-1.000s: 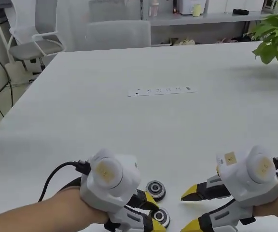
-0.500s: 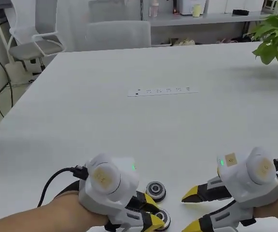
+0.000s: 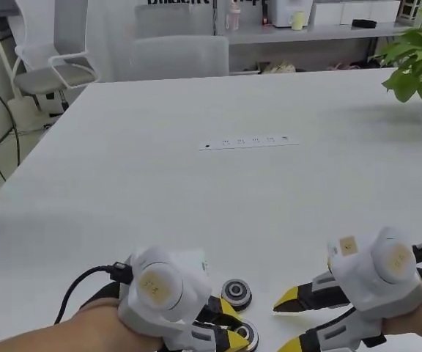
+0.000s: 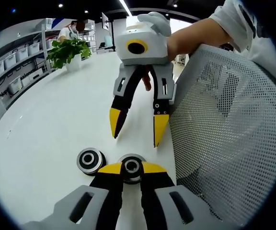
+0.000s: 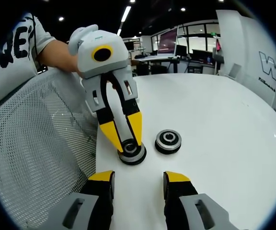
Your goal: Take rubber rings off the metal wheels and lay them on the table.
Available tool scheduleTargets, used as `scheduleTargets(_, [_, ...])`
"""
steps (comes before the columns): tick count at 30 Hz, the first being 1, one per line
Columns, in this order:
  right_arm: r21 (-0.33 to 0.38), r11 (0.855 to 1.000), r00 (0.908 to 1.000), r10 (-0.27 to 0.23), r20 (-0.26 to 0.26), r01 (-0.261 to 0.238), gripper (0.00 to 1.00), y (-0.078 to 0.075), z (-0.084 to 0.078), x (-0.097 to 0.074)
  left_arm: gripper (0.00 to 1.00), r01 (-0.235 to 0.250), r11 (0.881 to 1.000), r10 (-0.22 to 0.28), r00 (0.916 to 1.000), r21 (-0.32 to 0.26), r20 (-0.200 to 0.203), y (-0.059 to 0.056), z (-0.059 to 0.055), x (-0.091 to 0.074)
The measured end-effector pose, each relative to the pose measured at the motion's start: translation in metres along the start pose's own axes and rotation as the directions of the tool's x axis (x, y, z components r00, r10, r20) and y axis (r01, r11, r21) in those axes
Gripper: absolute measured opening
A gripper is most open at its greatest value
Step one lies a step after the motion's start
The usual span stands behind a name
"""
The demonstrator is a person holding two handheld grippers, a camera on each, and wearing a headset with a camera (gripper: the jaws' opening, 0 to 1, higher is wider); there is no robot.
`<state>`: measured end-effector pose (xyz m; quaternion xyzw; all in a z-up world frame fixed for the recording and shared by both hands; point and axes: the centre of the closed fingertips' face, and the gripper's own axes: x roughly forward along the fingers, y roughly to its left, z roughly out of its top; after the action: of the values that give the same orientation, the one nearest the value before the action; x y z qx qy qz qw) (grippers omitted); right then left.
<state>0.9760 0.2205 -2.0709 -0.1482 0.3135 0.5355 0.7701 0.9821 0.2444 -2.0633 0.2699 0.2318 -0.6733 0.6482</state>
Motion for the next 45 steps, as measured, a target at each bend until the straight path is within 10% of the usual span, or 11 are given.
scheduleTargets(16, [-0.071, 0.997, 0.9989, 0.038, -0.029, -0.04, 0.36, 0.005, 0.022, 0.013, 0.08, -0.018, 1.0, 0.018, 0.9997, -0.012, 0.015, 0.0, 0.0, 0.0])
scheduleTargets(45, [-0.069, 0.997, 0.998, 0.04, -0.049, -0.043, 0.23, 0.011, 0.011, 0.03, 0.08, -0.022, 1.0, 0.022, 0.9995, -0.015, 0.022, 0.0, 0.0, 0.001])
